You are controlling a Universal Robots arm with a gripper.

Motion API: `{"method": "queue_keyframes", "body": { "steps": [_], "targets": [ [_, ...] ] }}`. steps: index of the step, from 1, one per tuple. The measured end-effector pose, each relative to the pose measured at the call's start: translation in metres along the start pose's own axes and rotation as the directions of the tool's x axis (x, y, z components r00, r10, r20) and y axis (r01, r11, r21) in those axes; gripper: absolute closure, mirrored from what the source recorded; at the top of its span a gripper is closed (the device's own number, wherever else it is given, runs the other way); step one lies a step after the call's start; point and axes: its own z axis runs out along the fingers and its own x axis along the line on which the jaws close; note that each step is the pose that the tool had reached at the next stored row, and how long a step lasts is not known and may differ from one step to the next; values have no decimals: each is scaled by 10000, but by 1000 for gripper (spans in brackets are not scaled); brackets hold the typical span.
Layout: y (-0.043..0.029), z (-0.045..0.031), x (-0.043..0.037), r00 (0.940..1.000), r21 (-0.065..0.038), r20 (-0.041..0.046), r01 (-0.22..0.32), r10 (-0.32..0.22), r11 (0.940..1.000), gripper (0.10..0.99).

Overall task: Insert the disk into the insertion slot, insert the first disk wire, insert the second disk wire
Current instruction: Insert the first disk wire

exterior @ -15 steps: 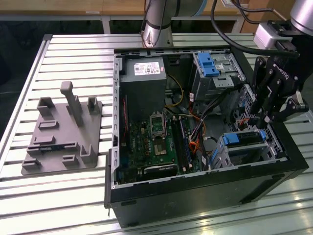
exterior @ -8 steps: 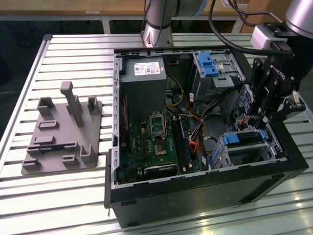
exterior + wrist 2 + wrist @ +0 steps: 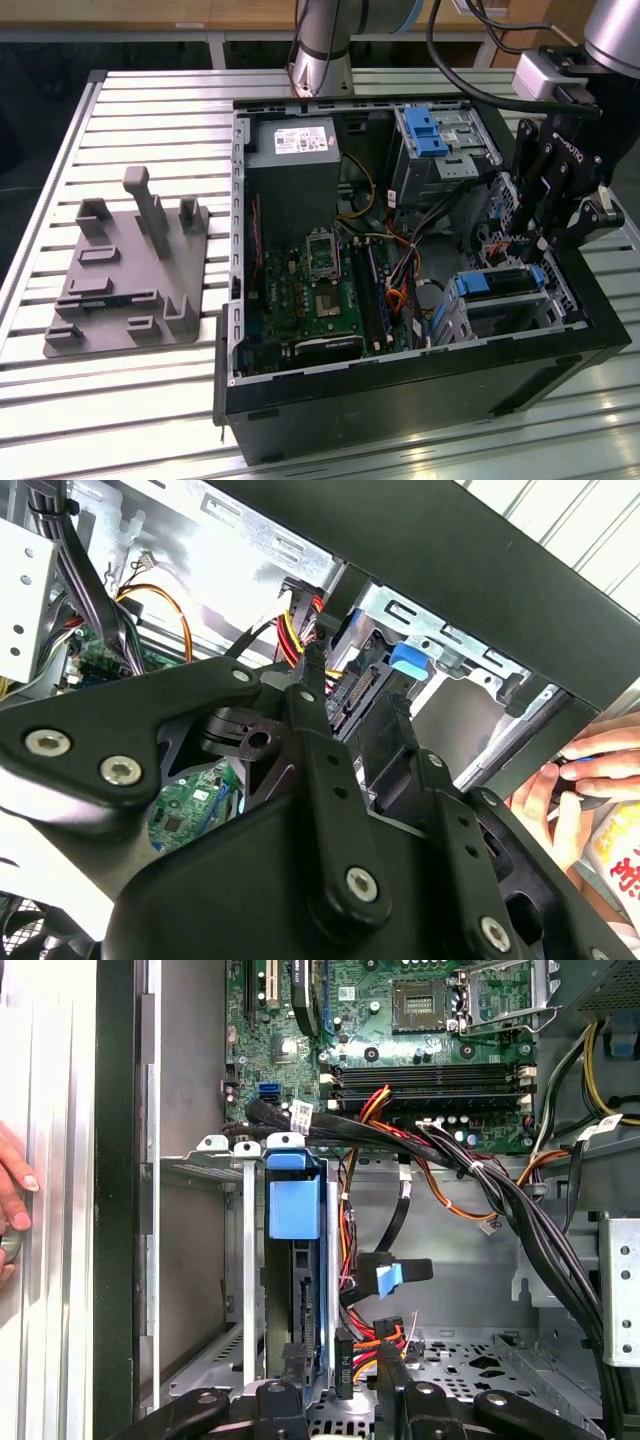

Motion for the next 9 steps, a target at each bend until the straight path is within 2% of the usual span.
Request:
{"method": "queue_keyframes", "body": {
  "steps": [5, 6, 7, 8, 9],
  "targets": [
    [1, 0, 0, 10000, -1, 0, 1, -1, 10000, 686],
    [2, 0, 0, 10000, 1, 0, 0, 0, 10000, 749],
    [2, 1, 0, 10000, 4, 5, -1, 1, 10000, 749],
    [2, 0, 0, 10000, 9, 14, 0, 0, 10000, 820],
    [3, 0, 0, 10000, 13, 26, 0, 0, 10000, 820]
  ]
}}
